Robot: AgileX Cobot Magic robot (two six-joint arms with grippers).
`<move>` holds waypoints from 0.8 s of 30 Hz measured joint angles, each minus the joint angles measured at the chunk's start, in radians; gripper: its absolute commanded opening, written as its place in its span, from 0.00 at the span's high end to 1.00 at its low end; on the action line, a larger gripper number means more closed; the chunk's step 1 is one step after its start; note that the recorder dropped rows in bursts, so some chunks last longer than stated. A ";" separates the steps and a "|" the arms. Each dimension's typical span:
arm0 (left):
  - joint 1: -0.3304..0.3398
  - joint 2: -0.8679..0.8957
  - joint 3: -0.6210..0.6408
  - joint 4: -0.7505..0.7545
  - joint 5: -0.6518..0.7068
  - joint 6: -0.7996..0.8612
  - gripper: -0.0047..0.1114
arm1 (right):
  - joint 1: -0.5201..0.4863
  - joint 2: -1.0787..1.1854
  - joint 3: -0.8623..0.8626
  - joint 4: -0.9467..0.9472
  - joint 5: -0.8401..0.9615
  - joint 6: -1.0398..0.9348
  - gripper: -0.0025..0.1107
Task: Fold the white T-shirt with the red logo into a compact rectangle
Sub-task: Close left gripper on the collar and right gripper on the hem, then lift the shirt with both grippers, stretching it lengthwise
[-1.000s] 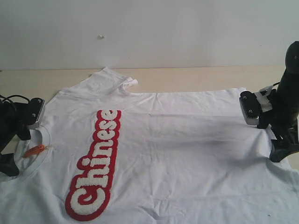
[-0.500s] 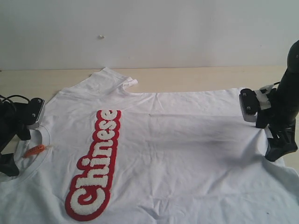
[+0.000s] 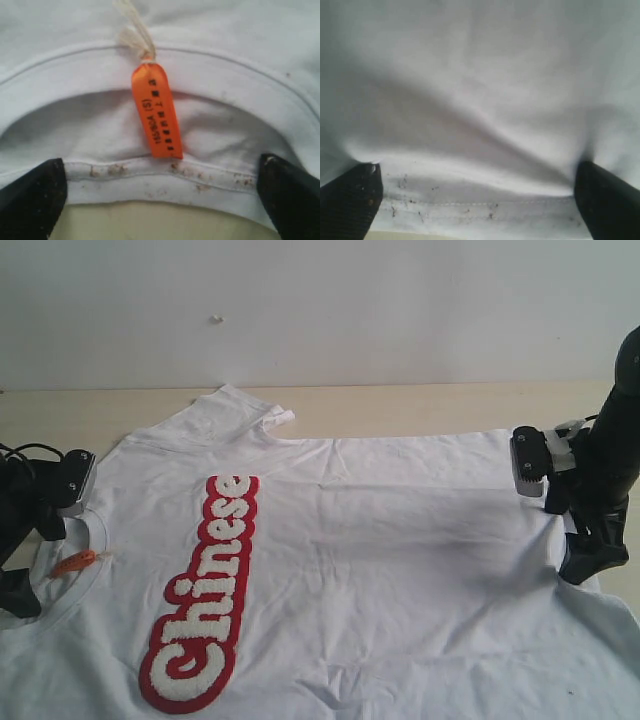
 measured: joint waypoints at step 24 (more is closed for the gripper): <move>0.000 0.014 -0.002 0.002 0.004 -0.003 0.06 | 0.000 0.000 0.000 0.003 -0.002 -0.007 0.18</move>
